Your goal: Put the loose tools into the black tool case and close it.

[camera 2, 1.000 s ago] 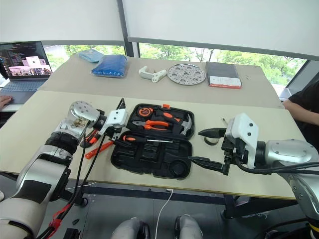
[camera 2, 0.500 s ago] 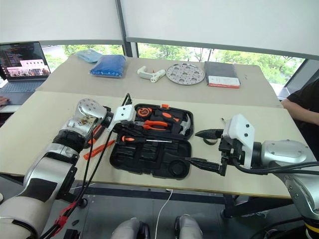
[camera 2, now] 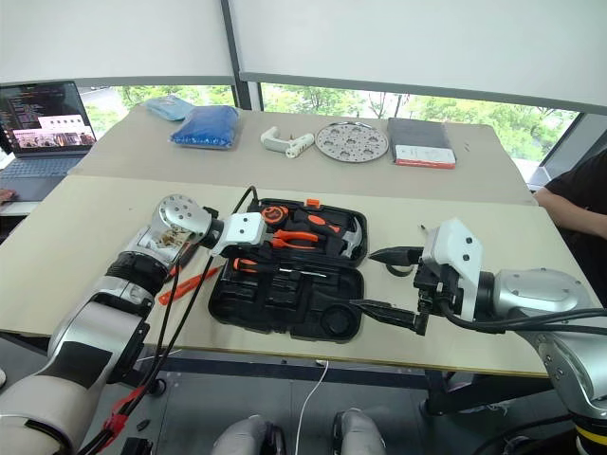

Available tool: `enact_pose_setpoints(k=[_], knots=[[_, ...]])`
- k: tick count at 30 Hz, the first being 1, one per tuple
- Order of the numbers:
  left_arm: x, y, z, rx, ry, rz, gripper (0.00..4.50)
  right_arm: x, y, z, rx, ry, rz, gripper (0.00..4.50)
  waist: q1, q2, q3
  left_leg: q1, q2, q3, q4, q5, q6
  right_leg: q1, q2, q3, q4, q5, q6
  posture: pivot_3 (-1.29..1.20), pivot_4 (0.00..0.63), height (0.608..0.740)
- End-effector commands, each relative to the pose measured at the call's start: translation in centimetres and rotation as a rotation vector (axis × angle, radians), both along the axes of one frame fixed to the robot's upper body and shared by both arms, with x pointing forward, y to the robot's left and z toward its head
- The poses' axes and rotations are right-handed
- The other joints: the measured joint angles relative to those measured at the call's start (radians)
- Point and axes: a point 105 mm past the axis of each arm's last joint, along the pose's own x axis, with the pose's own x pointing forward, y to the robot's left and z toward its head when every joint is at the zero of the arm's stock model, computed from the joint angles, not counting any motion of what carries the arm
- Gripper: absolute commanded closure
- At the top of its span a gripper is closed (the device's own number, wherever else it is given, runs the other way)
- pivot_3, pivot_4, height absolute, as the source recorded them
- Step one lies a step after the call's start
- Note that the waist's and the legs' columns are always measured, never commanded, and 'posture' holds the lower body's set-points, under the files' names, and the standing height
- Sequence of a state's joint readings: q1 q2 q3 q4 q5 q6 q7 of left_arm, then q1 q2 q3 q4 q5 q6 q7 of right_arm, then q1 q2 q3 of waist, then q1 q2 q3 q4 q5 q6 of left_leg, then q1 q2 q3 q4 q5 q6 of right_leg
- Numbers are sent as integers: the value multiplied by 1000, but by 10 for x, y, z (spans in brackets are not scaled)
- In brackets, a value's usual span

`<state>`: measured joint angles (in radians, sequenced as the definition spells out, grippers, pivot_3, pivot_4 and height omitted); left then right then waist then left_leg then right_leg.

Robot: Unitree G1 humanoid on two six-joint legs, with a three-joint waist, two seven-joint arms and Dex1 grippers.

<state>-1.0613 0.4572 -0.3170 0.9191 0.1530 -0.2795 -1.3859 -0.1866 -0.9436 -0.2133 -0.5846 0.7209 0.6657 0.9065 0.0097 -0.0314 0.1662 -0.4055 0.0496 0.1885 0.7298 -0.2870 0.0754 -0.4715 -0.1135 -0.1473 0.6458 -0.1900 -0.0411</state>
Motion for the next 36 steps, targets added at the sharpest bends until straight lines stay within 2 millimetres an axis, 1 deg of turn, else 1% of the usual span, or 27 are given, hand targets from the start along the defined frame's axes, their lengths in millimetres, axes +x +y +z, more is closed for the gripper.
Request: enact_pose_setpoints(k=[1, 3, 4, 5, 6, 7, 9, 11, 12, 14, 16, 20, 21, 22, 25, 29, 31, 33, 35, 36], knots=[[-3, 0, 21, -135, 75, 22, 4227, 5, -16, 4, -11, -36, -89, 0, 0, 0, 0, 0, 0, 0, 0, 0, 0, 0, 0, 0, 0, 0, 0, 0, 150, 718], [-6, 1, 54, -290, 130, 27, 3797, 7, -31, 0, -17, -16, -166, 0, 0, 0, 0, -1, 0, 0, 0, 0, 0, 0, 0, 0, 0, 0, 0, 0, 150, 718], [-11, 2, 70, -363, 158, 19, 3441, 7, -40, -1, -15, -6, -211, 0, 0, 0, 0, -2, 0, 0, 0, 0, 0, -1, 0, 0, 0, 0, 0, 0, 150, 718], [-16, 4, 82, -414, 182, 13, 3059, 7, -48, -2, -12, 0, -250, 0, 1, 0, 0, -2, 0, 0, 0, 0, 0, -1, 0, 0, 0, 0, 0, 0, 150, 718], [-21, 6, 89, -446, 200, 9, 2693, 6, -53, -3, -11, 3, -276, 0, 1, 0, 0, -3, 0, 0, 0, 0, 0, -2, 0, 0, 0, -1, 1, 0, 150, 718], [-28, 8, 99, -490, 211, 10, 2405, 6, -64, -4, -11, 11, -323, 0, 0, 0, 0, -3, 0, -1, 1, 0, 0, -2, 0, 0, 0, -1, 1, 0, 150, 718], [-40, 11, 113, -546, 221, 15, 1652, 4, -80, -5, -15, 21, -391, 0, 0, 0, 0, -2, 0, -1, 1, 0, 0, -1, 0, 0, 1, -2, 3, 0, 150, 718], [-53, 14, 125, -605, 224, 25, 1017, 5, -101, -8, -11, 40, -483, 0, -2, 0, 0, 1, 0, -1, 1, 0, 0, 2, 0, 0, 1, -2, 3, 0, 150, 718], [-59, 14, 129, -627, 220, 28, 654, 6, -111, -10, -12, 49, -521, 0, -2, 0, 0, 2, 0, -1, 1, 0, 0, 3, 0, 1, 1, -2, 4, 0, 150, 718], [-70, 14, 130, -640, 220, 28, 55, 11, -127, -17, -27, 65, -586, 0, -2, 0, 0, 5, 0, -1, 1, 0, 0, 7, 0, 2, 1, -2, 4, 0, 150, 718], [-78, 14, 126, -625, 235, 27, 55, 18, -137, -23, -42, 73, -629, 0, -2, 1, 0, 9, 0, -2, 0, 0, 0, 10, 0, 2, 0, -2, 4, 0, 150, 718], [-91, 17, 112, -576, 269, 19, 55, 51, -157, -45, -61, 114, -771, 0, -17, 2, 0, 12, 0, -3, -1, -1, -2, 12, 0, 4, 0, -2, 5, 0, 150, 718], [-91, 18, 110, -567, 265, 24, 55, 57, -159, -51, -65, 129, -784, 0, -21, 2, 1, 13, 0, -3, -1, -2, -3, 13, -1, 5, 0, -2, 5, 0, 150, 718], [-92, 19, 109, -555, 255, 30, 55, 64, -160, -56, -66, 145, -796, 0, -21, 2, 1, 13, 0, -3, -2, -4, -8, 12, -1, 5, 1, -2, 5, 0, 150, 718], [-93, 22, 107, -535, 232, 49, 55, 80, -163, -70, -81, 187, -836, 0, -22, 4, 1, 12, 0, -4, -3, 1, -4, 12, 1, 5, 2, -3, 3, 0, 150, 718], [-93, 28, 105, -518, 221, 77, 55, 91, -158, -85, -98, 262, -839, 0, -23, 6, 1, 12, 0, -4, -3, 2, -5, 11, 1, 5, 1, -4, 2, 0, 150, 718], [-93, 29, 104, -510, 208, 82, 55, 93, -159, -88, -110, 286, -853, 0, -22, 7, 1, 12, 0, -4, -4, 2, -5, 11, 1, 5, 1, -5, 2, 0, 150, 718], [-93, 31, 105, -510, 200, 89, 55, 95, -160, -92, -160, 295, -855, 0, -22, 7, 1, 11, 0, -4, -4, 2, -5, 11, 1, 4, 1, -5, 2, 0, 150, 718], [-93, 32, 106, -516, 195, 100, 55, 94, -160, -98, -187, 340, -856, 0, -22, 7, 1, 11, -1, -4, -4, 2, -5, 11, 1, 4, 1, -5, 2, 0, 150, 718], [-93, 33, 106, -517, 192, 104, 15, 95, -159, -99, -192, 356, -856, 250, -22, 7, 1, 11, -1, -4, -4, 2, -5, 11, 1, 4, 1, -5, 3, 0, 150, 718]])
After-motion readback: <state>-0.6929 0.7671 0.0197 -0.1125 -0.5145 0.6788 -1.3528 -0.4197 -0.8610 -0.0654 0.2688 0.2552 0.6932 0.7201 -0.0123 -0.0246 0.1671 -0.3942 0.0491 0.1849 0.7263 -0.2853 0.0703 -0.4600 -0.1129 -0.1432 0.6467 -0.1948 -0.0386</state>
